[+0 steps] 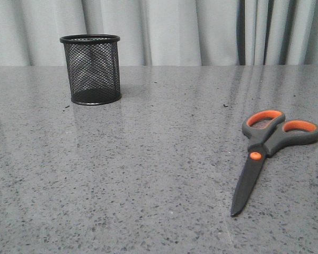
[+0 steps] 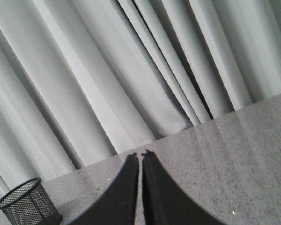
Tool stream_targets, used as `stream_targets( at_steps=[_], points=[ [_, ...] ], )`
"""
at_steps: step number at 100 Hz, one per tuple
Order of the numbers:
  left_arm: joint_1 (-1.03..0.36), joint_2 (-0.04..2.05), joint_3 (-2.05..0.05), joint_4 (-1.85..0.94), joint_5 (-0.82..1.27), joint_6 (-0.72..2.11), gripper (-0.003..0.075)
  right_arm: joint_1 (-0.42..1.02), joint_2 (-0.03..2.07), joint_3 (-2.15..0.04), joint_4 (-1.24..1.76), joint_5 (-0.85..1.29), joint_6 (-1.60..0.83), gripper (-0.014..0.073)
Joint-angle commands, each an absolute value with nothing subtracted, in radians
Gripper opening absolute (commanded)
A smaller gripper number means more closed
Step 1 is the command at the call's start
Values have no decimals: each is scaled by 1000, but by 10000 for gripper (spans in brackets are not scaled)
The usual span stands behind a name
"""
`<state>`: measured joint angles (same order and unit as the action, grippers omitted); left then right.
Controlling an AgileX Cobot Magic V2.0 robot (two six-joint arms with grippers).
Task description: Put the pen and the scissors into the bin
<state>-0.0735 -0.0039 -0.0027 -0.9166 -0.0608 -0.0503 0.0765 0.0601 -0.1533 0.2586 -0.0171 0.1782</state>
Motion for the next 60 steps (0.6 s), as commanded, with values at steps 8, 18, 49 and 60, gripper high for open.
stream_targets(
  at_steps=[8,18,49,60],
  points=[
    [-70,12,-124,-687,9,-31,196,73,188,-310,226,0,176,224],
    [-70,122,-232,-545,105,-31,372,73,294,-402,226,126,176,349],
    [-66,686,-654,-406,529,-33,283,75,503,-530,226,174,176,360],
    [-66,904,-802,-403,627,-55,275,75,503,-530,226,183,176,360]
  ],
)
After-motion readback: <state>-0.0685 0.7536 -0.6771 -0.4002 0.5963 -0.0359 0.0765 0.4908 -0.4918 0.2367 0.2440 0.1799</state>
